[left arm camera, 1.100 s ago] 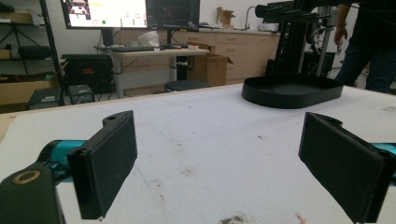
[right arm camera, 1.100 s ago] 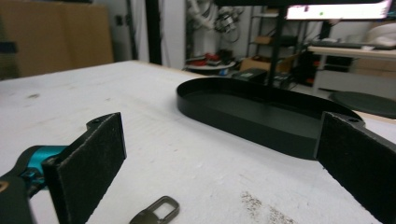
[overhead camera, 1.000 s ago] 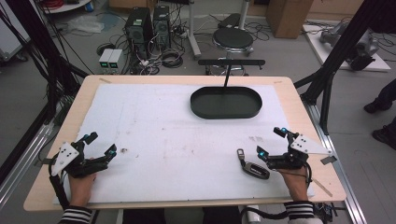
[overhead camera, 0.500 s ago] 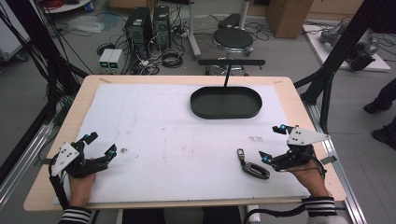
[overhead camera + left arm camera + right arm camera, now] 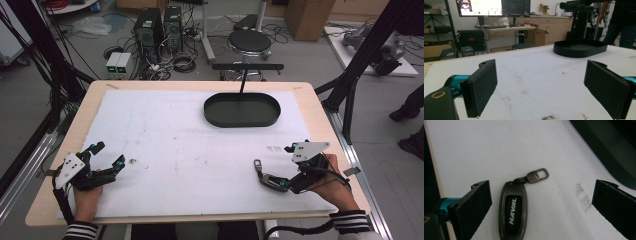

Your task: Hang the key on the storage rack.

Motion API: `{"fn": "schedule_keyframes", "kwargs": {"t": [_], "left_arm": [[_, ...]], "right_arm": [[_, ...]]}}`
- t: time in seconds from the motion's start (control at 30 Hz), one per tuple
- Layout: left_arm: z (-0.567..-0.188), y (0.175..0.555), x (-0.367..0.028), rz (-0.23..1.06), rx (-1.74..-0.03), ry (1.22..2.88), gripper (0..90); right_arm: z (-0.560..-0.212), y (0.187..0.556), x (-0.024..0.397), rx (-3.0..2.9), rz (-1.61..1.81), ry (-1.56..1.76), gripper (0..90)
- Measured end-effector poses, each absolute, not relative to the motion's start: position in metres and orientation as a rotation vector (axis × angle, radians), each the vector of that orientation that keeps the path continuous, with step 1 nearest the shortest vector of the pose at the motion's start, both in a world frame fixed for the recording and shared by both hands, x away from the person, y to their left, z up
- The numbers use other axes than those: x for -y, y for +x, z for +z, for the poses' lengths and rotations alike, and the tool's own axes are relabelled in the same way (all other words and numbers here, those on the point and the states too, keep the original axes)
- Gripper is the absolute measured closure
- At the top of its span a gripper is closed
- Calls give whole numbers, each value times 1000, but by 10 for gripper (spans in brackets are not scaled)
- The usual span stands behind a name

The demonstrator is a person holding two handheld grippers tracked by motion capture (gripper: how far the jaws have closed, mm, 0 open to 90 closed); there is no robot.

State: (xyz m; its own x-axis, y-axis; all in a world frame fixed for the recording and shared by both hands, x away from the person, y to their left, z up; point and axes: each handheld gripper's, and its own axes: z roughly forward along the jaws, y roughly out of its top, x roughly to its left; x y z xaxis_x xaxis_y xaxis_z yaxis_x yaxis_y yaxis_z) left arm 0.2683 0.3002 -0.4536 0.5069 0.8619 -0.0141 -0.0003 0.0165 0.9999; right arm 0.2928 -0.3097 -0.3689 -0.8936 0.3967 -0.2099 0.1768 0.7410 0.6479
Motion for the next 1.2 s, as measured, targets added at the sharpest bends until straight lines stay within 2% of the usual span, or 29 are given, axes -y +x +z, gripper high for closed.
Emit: {"fn": "schedule_keyframes", "kwargs": {"t": [0.47,0.53,1.13,1.17,1.2], "left_arm": [[-454,268,-300,802,-813,1401,119],[-454,268,-300,802,-812,1404,119],[-454,268,-300,803,-814,1405,119],[-453,268,-300,802,-815,1405,119],[-454,268,-300,803,-814,1405,119]], "right_arm": [[-385,299,291,-2781,672,412,19],[-386,299,290,-2802,631,412,51],[-400,303,274,-2890,491,444,71],[-401,305,273,-2904,464,448,137],[-401,305,273,-2904,464,448,137]]}}
